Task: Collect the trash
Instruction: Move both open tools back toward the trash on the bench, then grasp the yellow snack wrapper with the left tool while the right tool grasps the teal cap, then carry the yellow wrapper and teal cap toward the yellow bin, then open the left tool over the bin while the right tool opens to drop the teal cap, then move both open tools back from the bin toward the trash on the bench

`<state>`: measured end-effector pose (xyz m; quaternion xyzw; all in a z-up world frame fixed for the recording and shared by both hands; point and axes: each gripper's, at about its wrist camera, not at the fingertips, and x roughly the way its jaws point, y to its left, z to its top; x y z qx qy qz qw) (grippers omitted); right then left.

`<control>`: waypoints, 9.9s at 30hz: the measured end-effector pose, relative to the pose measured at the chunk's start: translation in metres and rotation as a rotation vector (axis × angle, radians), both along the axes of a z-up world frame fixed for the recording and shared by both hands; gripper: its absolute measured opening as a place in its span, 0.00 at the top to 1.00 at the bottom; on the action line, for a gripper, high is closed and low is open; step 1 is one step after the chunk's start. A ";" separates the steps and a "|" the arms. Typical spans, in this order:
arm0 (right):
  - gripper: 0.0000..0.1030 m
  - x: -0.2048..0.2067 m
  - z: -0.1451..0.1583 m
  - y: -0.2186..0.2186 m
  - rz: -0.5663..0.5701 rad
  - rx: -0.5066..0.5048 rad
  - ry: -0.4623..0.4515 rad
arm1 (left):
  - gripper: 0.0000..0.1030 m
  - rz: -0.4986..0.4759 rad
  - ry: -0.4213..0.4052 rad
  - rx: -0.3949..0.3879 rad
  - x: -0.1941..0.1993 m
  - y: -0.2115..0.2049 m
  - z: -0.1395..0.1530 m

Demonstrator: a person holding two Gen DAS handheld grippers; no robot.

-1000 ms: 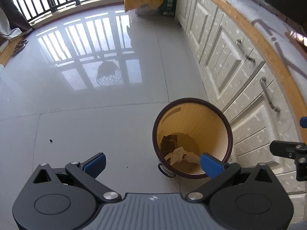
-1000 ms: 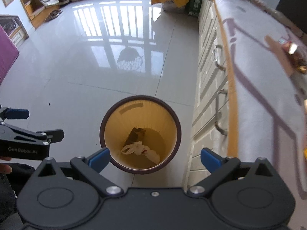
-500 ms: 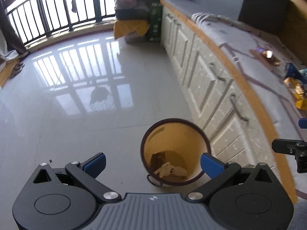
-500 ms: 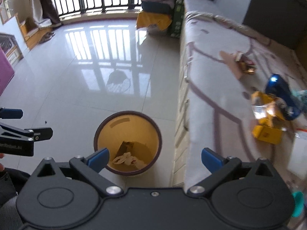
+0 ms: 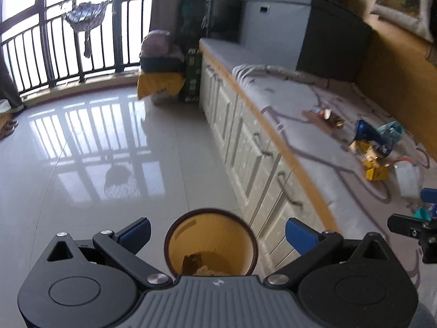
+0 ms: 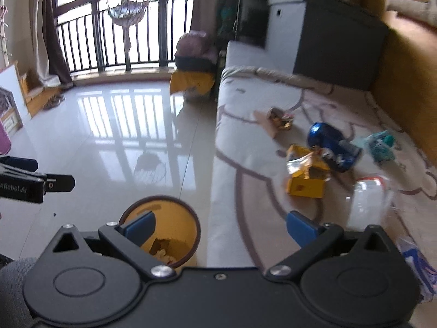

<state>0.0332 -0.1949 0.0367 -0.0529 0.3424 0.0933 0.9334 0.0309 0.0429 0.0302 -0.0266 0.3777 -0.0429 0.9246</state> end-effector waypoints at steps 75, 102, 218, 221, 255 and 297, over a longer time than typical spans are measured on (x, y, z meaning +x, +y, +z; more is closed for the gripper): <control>0.52 0.012 -0.099 -0.158 -0.424 0.053 -0.056 | 0.48 -0.247 -0.080 -0.109 0.120 -0.273 -0.075; 0.52 -0.024 -0.034 -0.121 -0.416 0.071 -0.131 | 0.48 -0.277 -0.143 -0.115 0.032 -0.176 -0.008; 0.16 0.195 -0.285 0.151 0.296 0.002 0.692 | 0.02 -0.057 0.470 -0.172 0.191 0.047 -0.296; 0.06 0.193 -0.281 0.150 0.299 -0.018 0.681 | 0.01 -0.043 0.472 -0.166 0.188 0.051 -0.291; 0.00 0.172 -0.155 0.143 0.224 -0.111 0.510 | 0.00 0.100 0.403 -0.087 0.113 0.103 -0.162; 0.00 0.036 -0.022 0.000 0.016 0.071 0.066 | 0.00 0.024 0.089 -0.019 0.001 0.022 -0.024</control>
